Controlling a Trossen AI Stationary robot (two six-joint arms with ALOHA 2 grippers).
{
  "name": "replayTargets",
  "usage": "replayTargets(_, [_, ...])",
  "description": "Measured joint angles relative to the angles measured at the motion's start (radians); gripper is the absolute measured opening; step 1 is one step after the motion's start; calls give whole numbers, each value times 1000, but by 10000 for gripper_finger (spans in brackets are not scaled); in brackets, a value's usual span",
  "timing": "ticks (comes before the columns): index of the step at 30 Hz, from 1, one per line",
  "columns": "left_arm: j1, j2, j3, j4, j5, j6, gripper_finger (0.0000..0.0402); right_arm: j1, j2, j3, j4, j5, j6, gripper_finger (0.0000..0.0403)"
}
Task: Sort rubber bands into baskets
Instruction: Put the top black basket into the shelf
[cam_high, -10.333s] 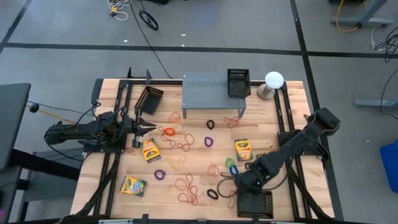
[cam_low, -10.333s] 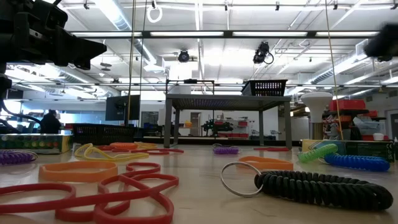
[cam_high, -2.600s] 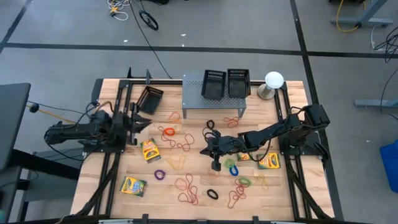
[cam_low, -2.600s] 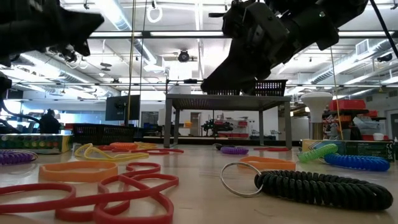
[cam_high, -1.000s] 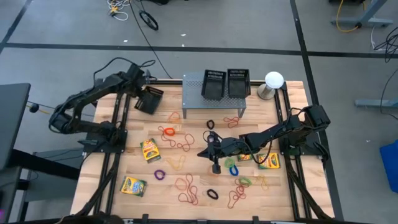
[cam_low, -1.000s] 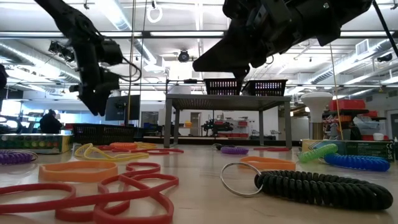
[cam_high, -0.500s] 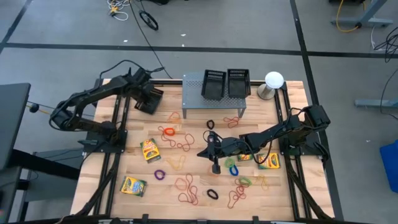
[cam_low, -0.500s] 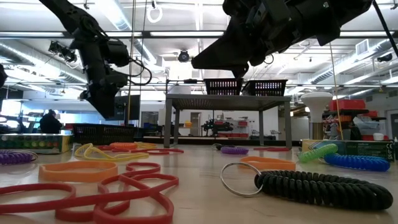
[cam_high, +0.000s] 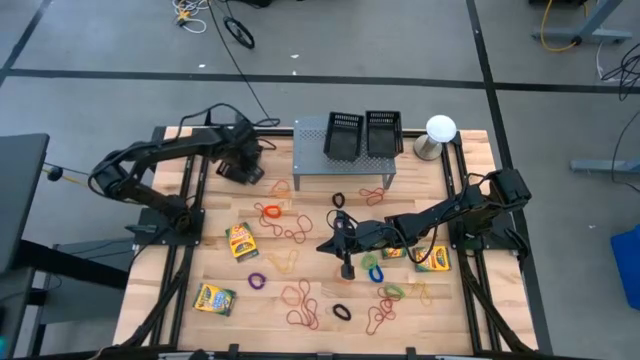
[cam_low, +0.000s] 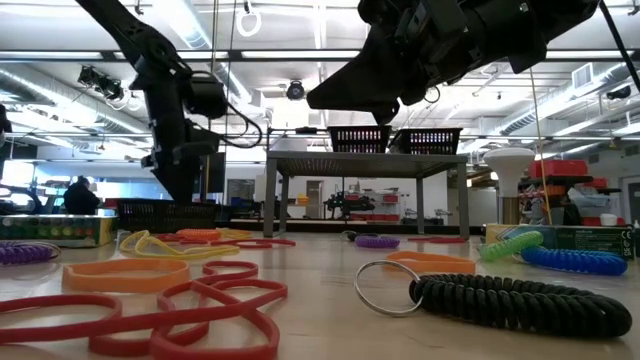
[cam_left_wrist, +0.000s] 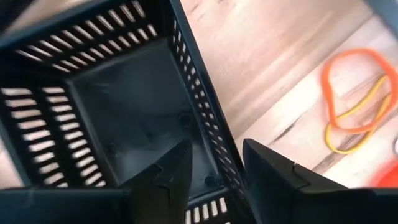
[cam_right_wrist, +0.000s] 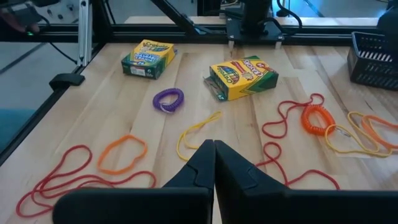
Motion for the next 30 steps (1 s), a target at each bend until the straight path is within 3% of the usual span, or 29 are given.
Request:
replayTargets(5, [0, 25, 0, 0, -2, 26, 116, 0, 0, 0, 0, 0, -4, 7])
replayTargets(11, [0, 23, 0, -38, -4, 84, 21, 0, 0, 0, 1, 2, -25, 7])
replayTargets(18, [-42, -90, 27, -187, -55, 141, 16, 2, 0, 0, 1, 2, -24, 7])
replayTargets(24, [-196, -282, 119, -378, -47, 164, 16, 30, -56, 0, -64, 44, -24, 7])
replayTargets(30, [-435, -454, 174, -454, 53, 194, 16, 86, -151, 0, -206, 172, -20, 7])
